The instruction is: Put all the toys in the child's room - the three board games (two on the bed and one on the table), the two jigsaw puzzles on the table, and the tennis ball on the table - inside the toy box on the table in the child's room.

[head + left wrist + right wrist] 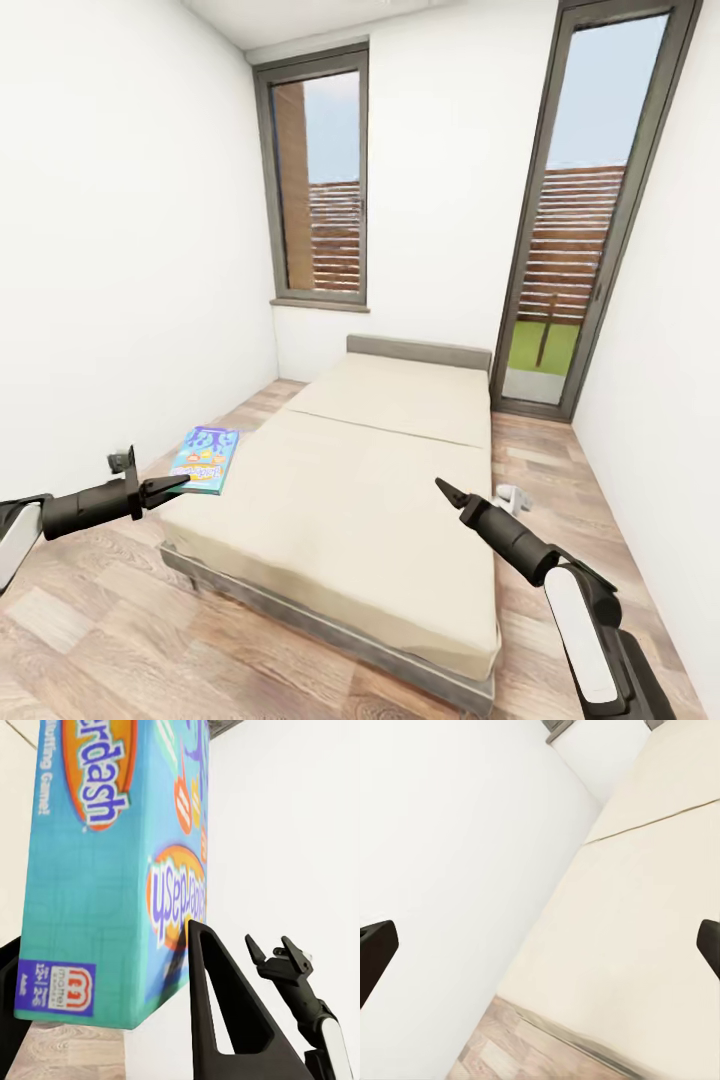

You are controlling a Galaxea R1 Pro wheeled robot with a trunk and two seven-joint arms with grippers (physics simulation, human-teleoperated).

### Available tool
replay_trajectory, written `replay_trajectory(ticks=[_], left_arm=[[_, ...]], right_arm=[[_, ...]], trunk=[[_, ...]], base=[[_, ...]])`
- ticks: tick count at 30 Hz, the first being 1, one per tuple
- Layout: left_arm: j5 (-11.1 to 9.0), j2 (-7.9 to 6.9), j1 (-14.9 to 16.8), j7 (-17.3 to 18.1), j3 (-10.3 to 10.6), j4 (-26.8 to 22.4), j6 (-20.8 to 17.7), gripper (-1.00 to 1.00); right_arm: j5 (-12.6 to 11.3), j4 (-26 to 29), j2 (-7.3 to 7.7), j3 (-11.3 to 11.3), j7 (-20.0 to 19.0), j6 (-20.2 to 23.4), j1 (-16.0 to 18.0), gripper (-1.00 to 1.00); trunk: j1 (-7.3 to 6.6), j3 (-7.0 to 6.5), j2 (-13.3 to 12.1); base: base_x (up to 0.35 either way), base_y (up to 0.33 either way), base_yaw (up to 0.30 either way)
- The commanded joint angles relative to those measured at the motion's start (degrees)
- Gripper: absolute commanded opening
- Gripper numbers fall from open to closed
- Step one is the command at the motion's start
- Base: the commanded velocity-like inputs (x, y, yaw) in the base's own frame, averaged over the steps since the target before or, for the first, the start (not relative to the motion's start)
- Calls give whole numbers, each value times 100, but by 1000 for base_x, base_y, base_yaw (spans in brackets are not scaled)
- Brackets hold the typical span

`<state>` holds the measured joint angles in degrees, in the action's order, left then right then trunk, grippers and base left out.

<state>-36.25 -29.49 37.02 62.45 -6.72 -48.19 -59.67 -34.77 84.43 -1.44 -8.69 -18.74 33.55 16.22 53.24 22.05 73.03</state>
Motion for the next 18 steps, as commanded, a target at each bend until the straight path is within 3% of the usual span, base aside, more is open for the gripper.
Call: replay_trajectory(ticks=[1, 18], left_arm=[[-13, 2, 7, 22, -4, 2, -33, -100], [-13, 13, 7, 22, 3, 2, -33, -100]], right_arm=[[-21, 1, -6, -18, -17, 46, 4, 100], [-21, -29, -6, -18, -16, 38, 4, 100]], trunk=[[-23, -14, -37], [-396, -326, -719]], base=[[0, 0, 279], [0, 0, 282]])
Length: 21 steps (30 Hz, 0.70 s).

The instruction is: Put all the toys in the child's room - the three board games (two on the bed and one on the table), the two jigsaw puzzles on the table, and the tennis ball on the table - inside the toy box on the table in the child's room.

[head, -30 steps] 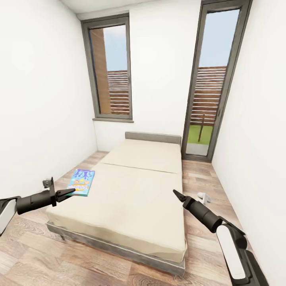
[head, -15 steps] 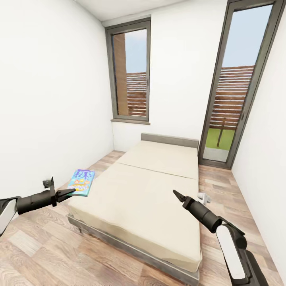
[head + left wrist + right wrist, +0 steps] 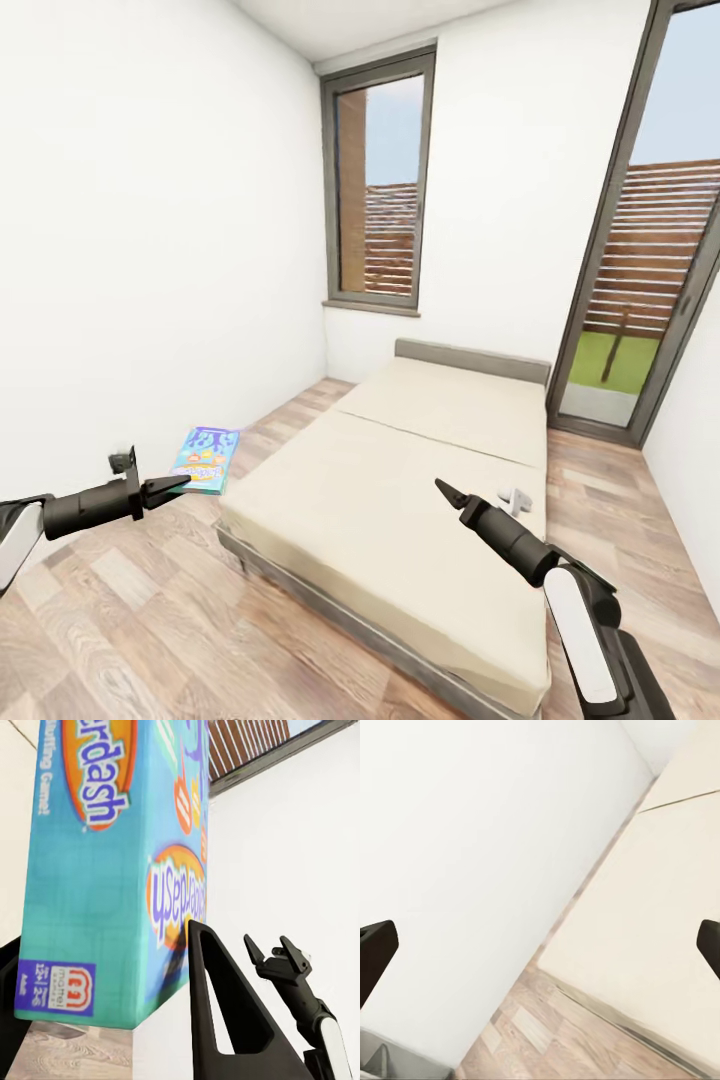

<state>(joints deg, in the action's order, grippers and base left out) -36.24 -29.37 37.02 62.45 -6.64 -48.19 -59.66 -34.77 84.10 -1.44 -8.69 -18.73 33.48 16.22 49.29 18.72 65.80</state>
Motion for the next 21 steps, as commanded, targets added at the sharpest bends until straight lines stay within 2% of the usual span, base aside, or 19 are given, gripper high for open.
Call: replay_trajectory(ticks=[1, 21], left_arm=[[-15, 1, 7, 22, -4, 2, -34, -100], [-15, 10, 7, 22, -4, 2, -34, -100]], right_arm=[[-21, 3, -6, -16, -17, 45, 4, 100], [-21, -7, -15, -9, -8, 45, 4, 100]], trunk=[[-22, -11, -37], [-462, -370, -839]], base=[[0, 0, 284], [0, 0, 285]])
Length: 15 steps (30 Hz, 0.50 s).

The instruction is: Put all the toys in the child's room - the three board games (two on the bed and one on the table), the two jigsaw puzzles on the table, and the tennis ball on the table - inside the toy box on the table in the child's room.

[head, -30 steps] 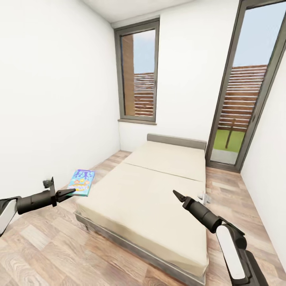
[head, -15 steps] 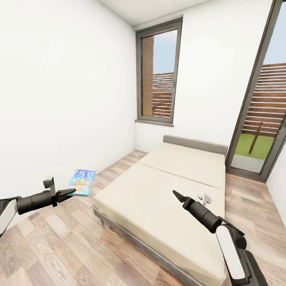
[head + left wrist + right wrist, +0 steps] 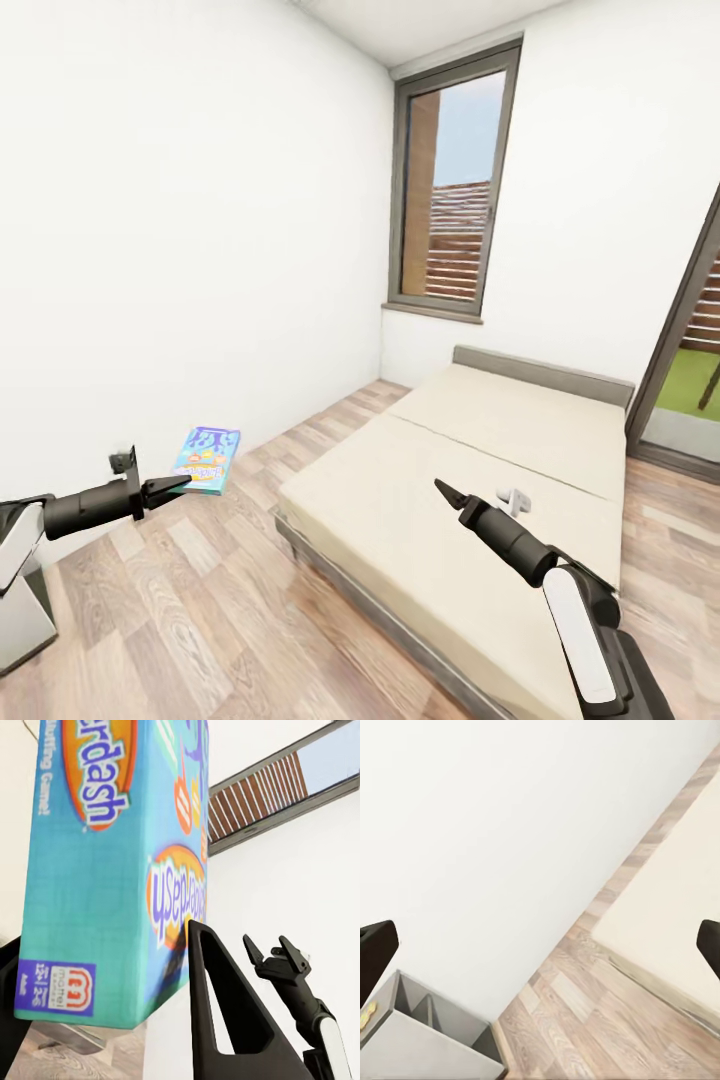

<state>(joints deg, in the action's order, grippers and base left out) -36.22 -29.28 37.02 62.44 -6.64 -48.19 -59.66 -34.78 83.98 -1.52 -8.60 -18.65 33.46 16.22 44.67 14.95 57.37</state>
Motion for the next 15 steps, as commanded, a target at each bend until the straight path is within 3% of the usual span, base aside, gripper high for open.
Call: replay_trajectory(ticks=[1, 15], left_arm=[[-17, 2, 7, 22, -4, 2, -34, -100], [-17, 10, 7, 22, 5, 2, -34, -100]], right_arm=[[-20, 5, -6, -18, -16, 46, 4, 100], [-27, 5, -6, -18, -16, 46, 6, 100]], trunk=[[-22, -11, -36], [-330, -262, -598]], base=[[0, 0, 285], [0, 0, 285]])
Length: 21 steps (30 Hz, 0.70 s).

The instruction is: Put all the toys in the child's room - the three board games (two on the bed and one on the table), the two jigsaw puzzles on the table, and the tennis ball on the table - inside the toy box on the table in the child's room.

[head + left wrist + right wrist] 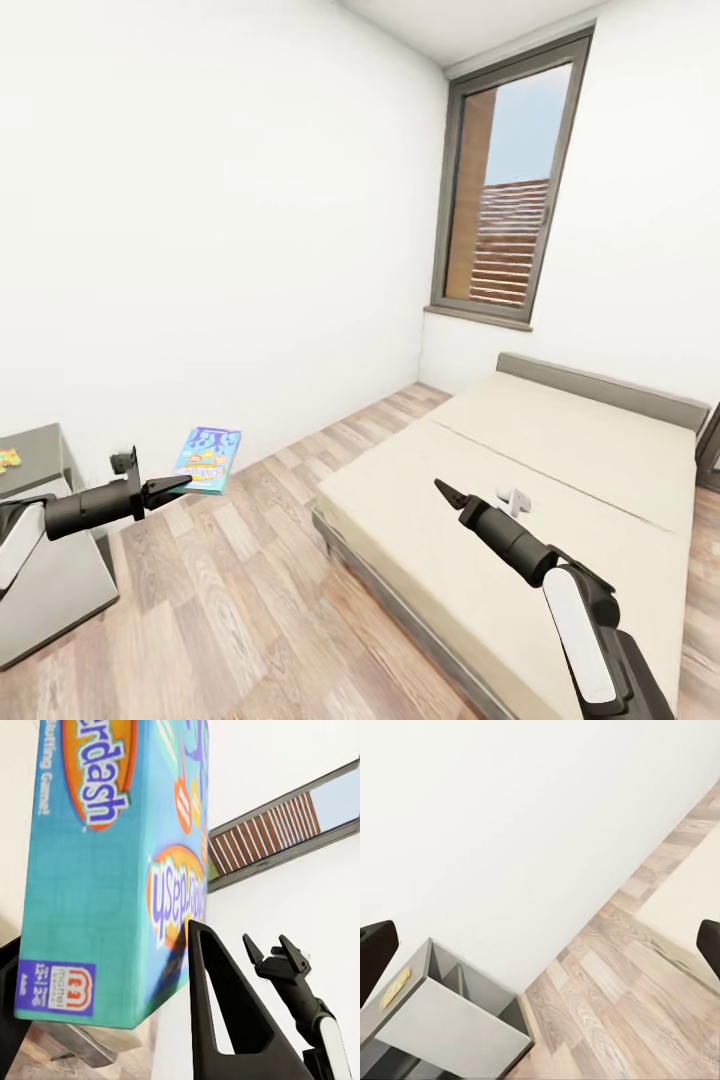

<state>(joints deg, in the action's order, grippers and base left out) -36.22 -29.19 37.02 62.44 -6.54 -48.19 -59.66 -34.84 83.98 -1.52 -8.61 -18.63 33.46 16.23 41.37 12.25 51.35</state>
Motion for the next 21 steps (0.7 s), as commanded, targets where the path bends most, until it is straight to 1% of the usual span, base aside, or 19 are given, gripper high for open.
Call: replay_trajectory(ticks=[1, 7, 16, 21], left_arm=[[-16, 1, 7, 21, -5, 2, -34, -100], [-16, 1, 7, 15, -5, 2, -34, -100], [-25, -11, -1, 15, -32, 4, -30, -100], [-64, -24, -17, 18, -55, 10, -28, -100]], right_arm=[[-22, 5, -6, -18, -15, 46, 4, 100], [-23, 4, -6, -18, -12, 46, 3, 100], [-23, 4, -6, -18, -10, 46, 3, 100], [-24, -7, -2, -21, -22, 46, 3, 100]], trunk=[[-22, -10, -35], [-153, -118, -276], [-153, -118, -276], [-153, -109, -276]], base=[[0, 0, 285], [0, 0, 285], [11, 0, 284], [250, 0, 265]])
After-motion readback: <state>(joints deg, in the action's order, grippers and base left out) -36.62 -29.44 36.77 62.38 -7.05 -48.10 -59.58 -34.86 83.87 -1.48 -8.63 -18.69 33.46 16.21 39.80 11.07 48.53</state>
